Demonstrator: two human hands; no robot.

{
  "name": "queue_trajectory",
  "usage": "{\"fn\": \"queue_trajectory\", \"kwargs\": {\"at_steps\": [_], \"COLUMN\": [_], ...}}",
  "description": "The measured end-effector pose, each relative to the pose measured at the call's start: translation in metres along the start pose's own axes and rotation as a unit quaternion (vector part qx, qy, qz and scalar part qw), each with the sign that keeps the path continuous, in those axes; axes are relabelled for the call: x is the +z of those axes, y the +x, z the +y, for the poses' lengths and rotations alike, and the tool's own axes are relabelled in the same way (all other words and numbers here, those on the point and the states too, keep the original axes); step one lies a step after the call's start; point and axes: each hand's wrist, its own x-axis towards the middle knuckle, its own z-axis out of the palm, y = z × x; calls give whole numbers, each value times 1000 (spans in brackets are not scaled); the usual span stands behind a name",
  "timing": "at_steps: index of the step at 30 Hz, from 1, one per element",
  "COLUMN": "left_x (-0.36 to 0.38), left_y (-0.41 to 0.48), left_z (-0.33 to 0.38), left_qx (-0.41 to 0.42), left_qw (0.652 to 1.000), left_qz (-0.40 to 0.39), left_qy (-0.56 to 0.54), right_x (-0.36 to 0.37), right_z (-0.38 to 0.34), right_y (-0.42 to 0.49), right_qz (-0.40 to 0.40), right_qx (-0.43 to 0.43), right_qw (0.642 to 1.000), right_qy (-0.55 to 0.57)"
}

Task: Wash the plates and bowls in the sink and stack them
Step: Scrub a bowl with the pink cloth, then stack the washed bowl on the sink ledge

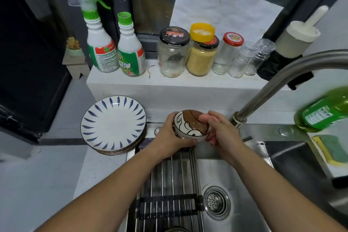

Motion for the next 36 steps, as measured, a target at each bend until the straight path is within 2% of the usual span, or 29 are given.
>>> {"fn": "queue_trajectory", "kwargs": {"at_steps": [4,8,12,20,29,33,36], "left_x": [2,5,8,12,21,27,29], "left_y": [22,34,36,38,39,23,-10], "left_z": [-8,-11,-15,-17,-12,-11,-9], "left_qx": [30,46,50,48,53,20,-15], "left_qw": [999,999,999,998,994,987,992], "left_qz": [-6,-2,5,20,46,100,88], "left_qy": [34,25,15,26,89,126,85], "right_x": [0,0,4,3,0,-8,-23], "right_z": [5,9,12,15,17,18,32], "right_y": [20,30,33,42,31,2,-22], "right_qz": [18,24,18,23,72,51,15], "right_qx": [-20,-47,-49,-55,-243,-273,-255], "right_qw": [1000,998,999,997,960,954,963], "right_qy": [4,-29,1,-45,-115,-115,-87]}}
